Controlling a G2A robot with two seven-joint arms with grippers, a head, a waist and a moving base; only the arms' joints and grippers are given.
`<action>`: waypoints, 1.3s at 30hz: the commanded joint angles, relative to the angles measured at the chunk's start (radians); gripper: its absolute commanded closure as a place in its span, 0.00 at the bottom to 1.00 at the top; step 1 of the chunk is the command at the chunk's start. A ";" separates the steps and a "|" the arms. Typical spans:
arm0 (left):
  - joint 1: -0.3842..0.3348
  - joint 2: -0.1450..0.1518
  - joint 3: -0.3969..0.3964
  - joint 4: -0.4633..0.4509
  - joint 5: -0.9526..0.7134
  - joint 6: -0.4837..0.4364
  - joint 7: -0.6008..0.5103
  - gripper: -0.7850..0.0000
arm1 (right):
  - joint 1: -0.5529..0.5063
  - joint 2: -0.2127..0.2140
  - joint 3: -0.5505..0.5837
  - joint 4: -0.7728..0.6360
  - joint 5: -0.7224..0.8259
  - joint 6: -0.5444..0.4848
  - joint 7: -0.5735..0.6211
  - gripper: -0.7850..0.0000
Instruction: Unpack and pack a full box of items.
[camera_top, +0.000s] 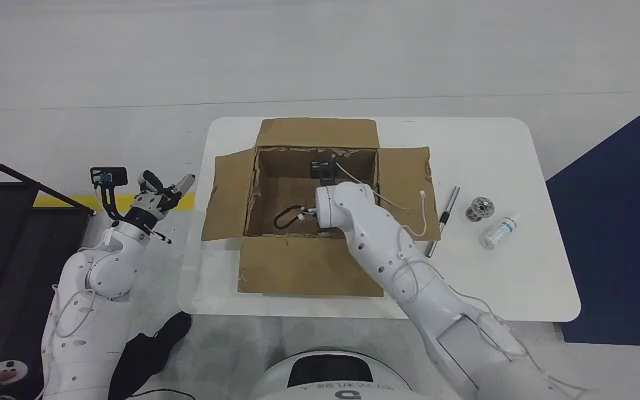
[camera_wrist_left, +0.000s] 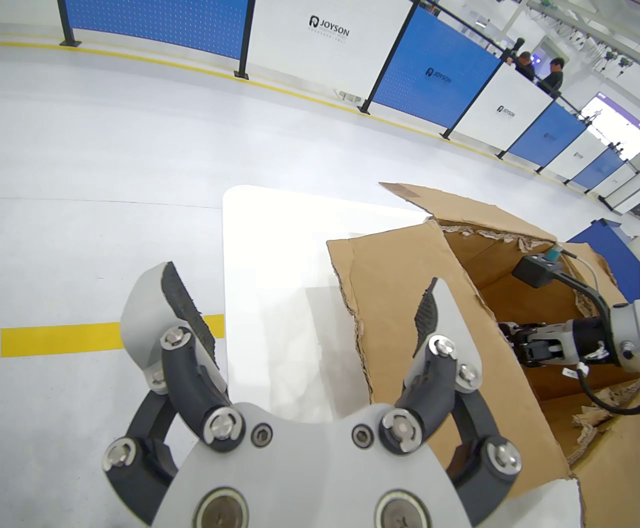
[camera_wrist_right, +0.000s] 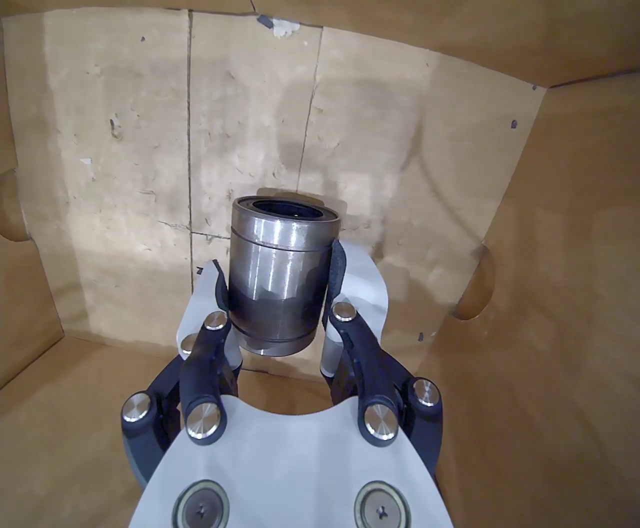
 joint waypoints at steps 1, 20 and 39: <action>0.000 0.000 0.000 0.000 0.000 0.000 0.000 0.00 | 0.000 -0.001 0.002 -0.001 -0.003 0.001 0.001 1.00; 0.000 0.000 0.000 0.000 0.000 0.000 0.000 0.00 | -0.304 0.075 0.231 -0.520 0.002 -0.268 -0.011 1.00; 0.000 0.000 0.000 0.000 0.000 0.000 0.000 0.00 | -0.281 0.071 0.178 -0.543 -0.015 -0.289 0.000 0.00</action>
